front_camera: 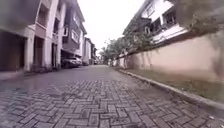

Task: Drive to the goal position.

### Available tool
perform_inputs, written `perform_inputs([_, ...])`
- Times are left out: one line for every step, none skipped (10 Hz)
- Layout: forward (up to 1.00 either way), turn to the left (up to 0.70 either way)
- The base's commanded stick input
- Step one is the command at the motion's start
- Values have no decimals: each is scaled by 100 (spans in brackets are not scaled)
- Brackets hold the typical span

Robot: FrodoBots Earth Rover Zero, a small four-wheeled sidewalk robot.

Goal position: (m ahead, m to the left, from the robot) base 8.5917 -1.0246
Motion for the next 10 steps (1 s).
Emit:
perform_inputs([69, 3])
perform_inputs([69, 3])
perform_inputs([69, 3])
perform_inputs([69, 3])
perform_inputs([69, 3])
perform_inputs([69, 3])
perform_inputs([69, 3])
perform_inputs([69, 3])
perform_inputs([69, 3])
perform_inputs([69, 3])
